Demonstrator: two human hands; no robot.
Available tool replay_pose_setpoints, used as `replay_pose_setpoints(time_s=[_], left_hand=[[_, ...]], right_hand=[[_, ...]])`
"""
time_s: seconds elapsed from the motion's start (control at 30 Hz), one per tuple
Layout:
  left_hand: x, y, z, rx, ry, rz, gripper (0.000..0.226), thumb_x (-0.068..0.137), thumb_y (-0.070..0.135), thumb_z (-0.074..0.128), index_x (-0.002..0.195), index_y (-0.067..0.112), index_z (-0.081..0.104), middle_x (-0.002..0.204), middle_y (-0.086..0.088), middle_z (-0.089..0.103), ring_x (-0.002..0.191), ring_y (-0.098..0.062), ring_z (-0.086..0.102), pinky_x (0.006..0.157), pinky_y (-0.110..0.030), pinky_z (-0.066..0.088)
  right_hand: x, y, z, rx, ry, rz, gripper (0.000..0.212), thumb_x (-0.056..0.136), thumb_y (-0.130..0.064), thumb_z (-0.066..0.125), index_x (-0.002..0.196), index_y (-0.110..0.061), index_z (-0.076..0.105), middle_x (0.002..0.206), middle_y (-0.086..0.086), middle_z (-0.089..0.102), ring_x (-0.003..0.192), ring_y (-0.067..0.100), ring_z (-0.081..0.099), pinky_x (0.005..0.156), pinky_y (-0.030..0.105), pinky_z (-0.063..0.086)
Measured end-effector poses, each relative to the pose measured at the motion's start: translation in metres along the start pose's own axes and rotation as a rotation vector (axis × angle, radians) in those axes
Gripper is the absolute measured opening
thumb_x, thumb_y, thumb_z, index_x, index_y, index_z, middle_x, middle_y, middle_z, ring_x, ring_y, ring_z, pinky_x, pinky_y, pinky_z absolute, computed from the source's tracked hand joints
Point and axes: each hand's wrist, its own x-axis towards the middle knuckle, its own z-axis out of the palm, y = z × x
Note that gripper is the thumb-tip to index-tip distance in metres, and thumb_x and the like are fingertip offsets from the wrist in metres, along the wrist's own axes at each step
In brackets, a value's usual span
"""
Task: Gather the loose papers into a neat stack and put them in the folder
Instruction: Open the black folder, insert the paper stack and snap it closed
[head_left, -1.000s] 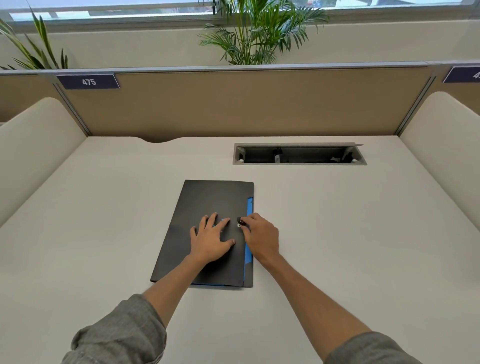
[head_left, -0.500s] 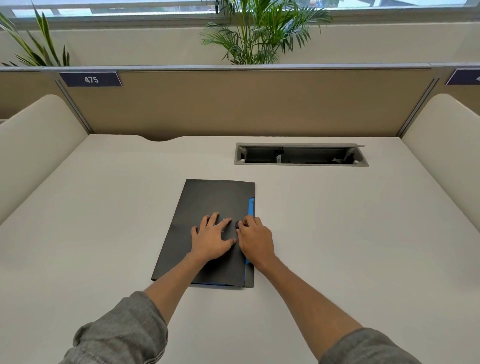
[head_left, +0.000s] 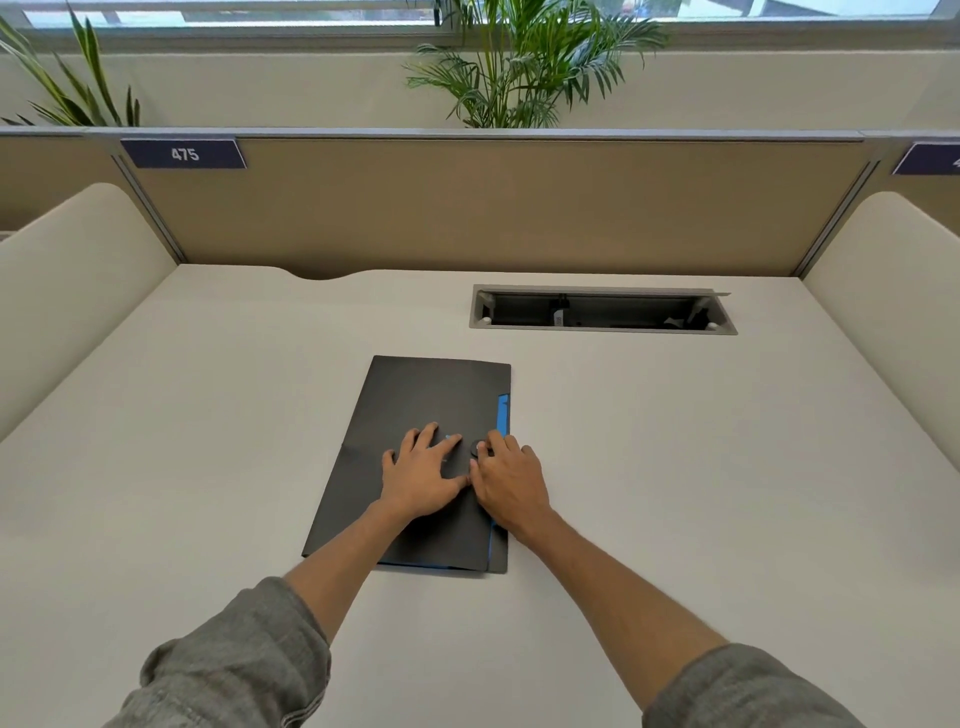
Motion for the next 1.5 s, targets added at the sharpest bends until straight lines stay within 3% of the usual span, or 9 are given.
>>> replay_pose_setpoints(time_s=[0.23, 0.4, 0.53, 0.8, 1.0, 1.1, 1.27, 1.37, 1.5], left_hand=[[-0.012, -0.031, -0.016, -0.020, 0.094, -0.142, 0.085, 0.073, 0.073, 0.059, 0.143, 0.031, 0.038, 0.156, -0.002, 0.025, 0.145, -0.019, 0.020, 0.113, -0.049, 0.024], [-0.025, -0.056, -0.023, -0.076, 0.216, -0.365, 0.094, 0.064, 0.078, 0.062, 0.132, 0.017, 0.044, 0.141, -0.009, 0.039, 0.134, -0.028, 0.034, 0.103, -0.048, 0.034], [-0.031, -0.062, -0.028, -0.088, 0.238, -0.514, 0.098, 0.069, 0.076, 0.061, 0.137, 0.009, 0.038, 0.135, -0.015, 0.043, 0.127, -0.035, 0.039, 0.098, -0.048, 0.041], [-0.030, -0.058, -0.027, -0.221, 0.228, -0.538, 0.078, 0.076, 0.060, 0.067, 0.130, 0.008, 0.044, 0.132, -0.016, 0.042, 0.126, -0.035, 0.037, 0.098, -0.047, 0.041], [-0.021, -0.072, -0.026, -0.540, 0.276, -0.551, 0.069, 0.074, 0.041, 0.077, 0.131, 0.009, 0.055, 0.130, -0.015, 0.054, 0.122, -0.034, 0.049, 0.099, -0.047, 0.045], [-0.022, -0.081, -0.026, -0.729, 0.315, -0.524, 0.054, 0.079, 0.028, 0.075, 0.127, 0.011, 0.059, 0.123, -0.011, 0.063, 0.108, -0.029, 0.060, 0.094, -0.043, 0.049], [-0.023, -0.086, -0.033, -1.097, 0.286, -0.448, 0.038, 0.091, 0.017, 0.063, 0.127, 0.021, 0.053, 0.099, -0.004, 0.066, 0.091, -0.023, 0.066, 0.070, -0.032, 0.050], [-0.018, -0.083, -0.044, -1.167, 0.297, -0.391, 0.036, 0.093, 0.012, 0.057, 0.126, 0.025, 0.053, 0.092, -0.005, 0.069, 0.081, -0.018, 0.066, 0.065, -0.027, 0.047], [-0.003, -0.079, -0.071, -1.200, 0.342, -0.380, 0.041, 0.086, 0.004, 0.049, 0.117, 0.031, 0.056, 0.086, 0.002, 0.067, 0.074, -0.012, 0.061, 0.064, -0.025, 0.046]], right_hand=[[-0.012, 0.019, -0.003, 0.112, 0.021, -0.015, 0.043, 0.099, -0.039, 0.043, 0.135, -0.018, 0.051, 0.129, 0.001, 0.052, 0.111, 0.021, 0.052, 0.087, 0.032, 0.046], [-0.024, 0.025, -0.005, 0.139, 0.042, 0.315, 0.058, 0.092, -0.060, 0.047, 0.130, -0.016, 0.054, 0.128, 0.002, 0.054, 0.113, 0.022, 0.051, 0.089, 0.034, 0.043], [-0.025, 0.017, -0.010, 0.171, -0.001, 0.408, 0.055, 0.087, -0.062, 0.051, 0.115, -0.015, 0.062, 0.118, 0.003, 0.056, 0.108, 0.023, 0.054, 0.087, 0.035, 0.042], [-0.018, -0.010, -0.023, 0.518, -0.092, 0.646, 0.053, 0.081, -0.049, 0.064, 0.117, -0.011, 0.057, 0.119, 0.006, 0.055, 0.107, 0.024, 0.057, 0.090, 0.037, 0.050], [-0.011, -0.016, -0.023, 0.671, -0.130, 0.759, 0.061, 0.081, -0.041, 0.069, 0.129, -0.011, 0.046, 0.130, 0.006, 0.047, 0.120, 0.024, 0.049, 0.098, 0.040, 0.045], [-0.009, -0.014, -0.021, 0.785, -0.086, 0.774, 0.055, 0.085, -0.029, 0.067, 0.132, -0.011, 0.042, 0.133, 0.007, 0.046, 0.119, 0.025, 0.050, 0.101, 0.042, 0.046], [-0.009, -0.010, -0.024, 1.111, 0.017, 0.752, 0.042, 0.094, -0.017, 0.055, 0.129, -0.025, 0.035, 0.116, 0.009, 0.059, 0.087, 0.018, 0.059, 0.091, 0.045, 0.054], [0.001, -0.010, -0.031, 1.143, 0.121, 0.698, 0.041, 0.096, -0.015, 0.051, 0.131, -0.030, 0.036, 0.111, 0.007, 0.061, 0.081, 0.012, 0.059, 0.080, 0.034, 0.054], [0.026, -0.010, -0.047, 1.166, 0.167, 0.655, 0.048, 0.098, -0.013, 0.049, 0.141, -0.029, 0.036, 0.114, 0.002, 0.060, 0.098, 0.020, 0.060, 0.087, 0.034, 0.052]])
